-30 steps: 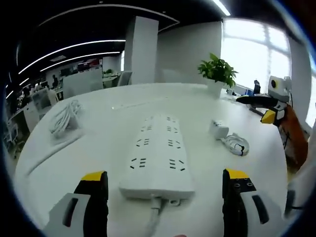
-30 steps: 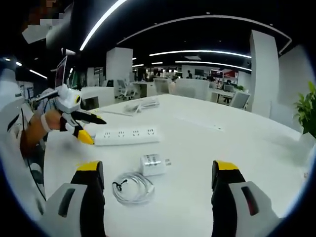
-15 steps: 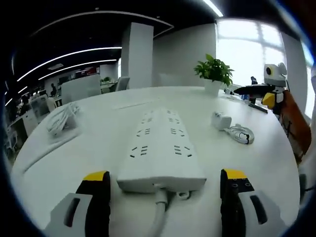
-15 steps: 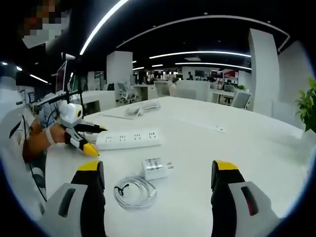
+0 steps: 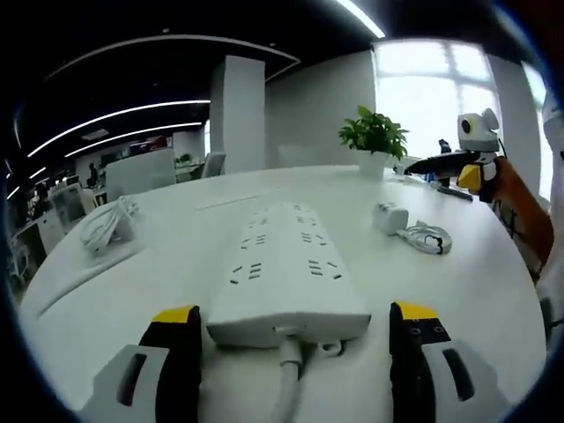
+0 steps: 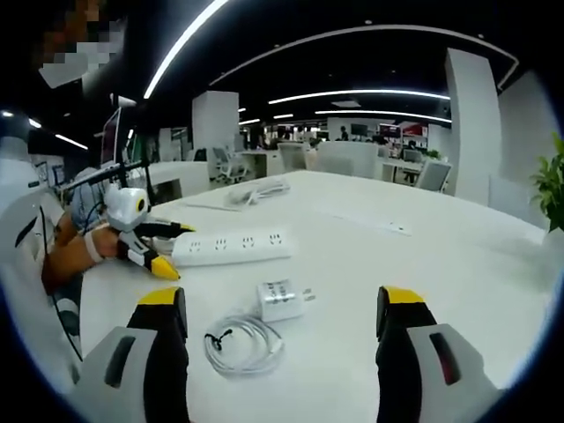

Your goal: Straighten the power strip on the desk, plug the charger into it

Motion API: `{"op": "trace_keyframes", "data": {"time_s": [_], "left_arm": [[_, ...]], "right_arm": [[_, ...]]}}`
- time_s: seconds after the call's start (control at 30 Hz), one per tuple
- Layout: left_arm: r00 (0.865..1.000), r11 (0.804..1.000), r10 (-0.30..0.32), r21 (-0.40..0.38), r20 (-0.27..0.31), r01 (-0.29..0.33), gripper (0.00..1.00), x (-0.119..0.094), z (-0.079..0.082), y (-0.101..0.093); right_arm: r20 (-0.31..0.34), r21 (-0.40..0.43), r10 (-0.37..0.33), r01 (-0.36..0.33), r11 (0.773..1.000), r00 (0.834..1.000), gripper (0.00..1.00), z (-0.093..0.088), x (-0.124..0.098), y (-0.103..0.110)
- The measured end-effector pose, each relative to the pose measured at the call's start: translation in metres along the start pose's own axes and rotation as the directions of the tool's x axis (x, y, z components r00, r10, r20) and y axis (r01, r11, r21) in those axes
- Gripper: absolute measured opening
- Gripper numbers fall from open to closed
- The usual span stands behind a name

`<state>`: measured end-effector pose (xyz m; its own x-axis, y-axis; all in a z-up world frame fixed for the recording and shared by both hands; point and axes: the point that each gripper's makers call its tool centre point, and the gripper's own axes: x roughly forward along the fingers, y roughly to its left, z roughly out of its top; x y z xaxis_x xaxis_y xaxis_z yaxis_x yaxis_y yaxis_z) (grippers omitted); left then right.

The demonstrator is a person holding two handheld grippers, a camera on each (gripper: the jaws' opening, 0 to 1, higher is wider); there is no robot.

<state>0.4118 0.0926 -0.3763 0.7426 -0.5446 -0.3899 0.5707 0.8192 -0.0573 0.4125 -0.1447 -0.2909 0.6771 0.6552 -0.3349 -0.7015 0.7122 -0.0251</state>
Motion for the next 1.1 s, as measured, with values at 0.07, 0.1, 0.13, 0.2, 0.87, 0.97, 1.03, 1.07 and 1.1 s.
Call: {"op": "trace_keyframes", "data": {"time_s": [0.07, 0.1, 0.13, 0.2, 0.87, 0.97, 1.03, 1.07, 1.1], "left_arm": [[1.000, 1.000, 0.008, -0.003, 0.003, -0.008, 0.87, -0.001, 0.000, 0.001], [1.000, 1.000, 0.009, -0.004, 0.005, -0.008, 0.86, 0.000, 0.000, 0.002], [1.000, 1.000, 0.005, -0.003, 0.006, -0.005, 0.86, 0.000, 0.000, 0.001], [1.000, 1.000, -0.002, 0.005, 0.013, 0.001, 0.84, 0.001, 0.001, 0.000], [1.000, 1.000, 0.008, -0.004, 0.027, -0.008, 0.73, 0.007, 0.003, 0.005], [1.000, 1.000, 0.007, -0.003, 0.029, -0.006, 0.73, 0.007, 0.003, 0.006], [1.000, 1.000, 0.006, -0.003, 0.030, -0.006, 0.73, 0.006, 0.003, 0.006], [1.000, 1.000, 0.007, -0.003, 0.031, -0.006, 0.73, 0.006, 0.003, 0.005], [0.999, 1.000, 0.007, -0.003, 0.032, -0.007, 0.73, 0.006, 0.003, 0.005]], "right_arm": [[-0.016, -0.002, 0.008, -0.008, 1.000, 1.000, 0.87, -0.005, 0.003, 0.000], [-0.019, -0.003, 0.009, -0.009, 1.000, 1.000, 0.87, -0.005, 0.004, 0.000], [-0.020, -0.004, 0.013, -0.013, 1.000, 1.000, 0.87, -0.005, 0.004, -0.001], [-0.007, 0.003, 0.035, -0.035, 0.999, 0.999, 0.86, -0.002, 0.008, -0.001], [0.003, -0.038, 0.078, -0.077, 0.996, 0.997, 0.85, 0.008, 0.028, 0.008], [0.000, -0.052, 0.088, -0.088, 0.995, 0.996, 0.85, 0.009, 0.033, 0.010], [-0.009, -0.064, 0.095, -0.095, 0.993, 0.995, 0.85, 0.010, 0.036, 0.012], [-0.011, -0.075, 0.097, -0.098, 0.992, 0.995, 0.85, 0.010, 0.037, 0.014], [-0.008, -0.084, 0.099, -0.099, 0.992, 0.995, 0.85, 0.011, 0.038, 0.015]]}}
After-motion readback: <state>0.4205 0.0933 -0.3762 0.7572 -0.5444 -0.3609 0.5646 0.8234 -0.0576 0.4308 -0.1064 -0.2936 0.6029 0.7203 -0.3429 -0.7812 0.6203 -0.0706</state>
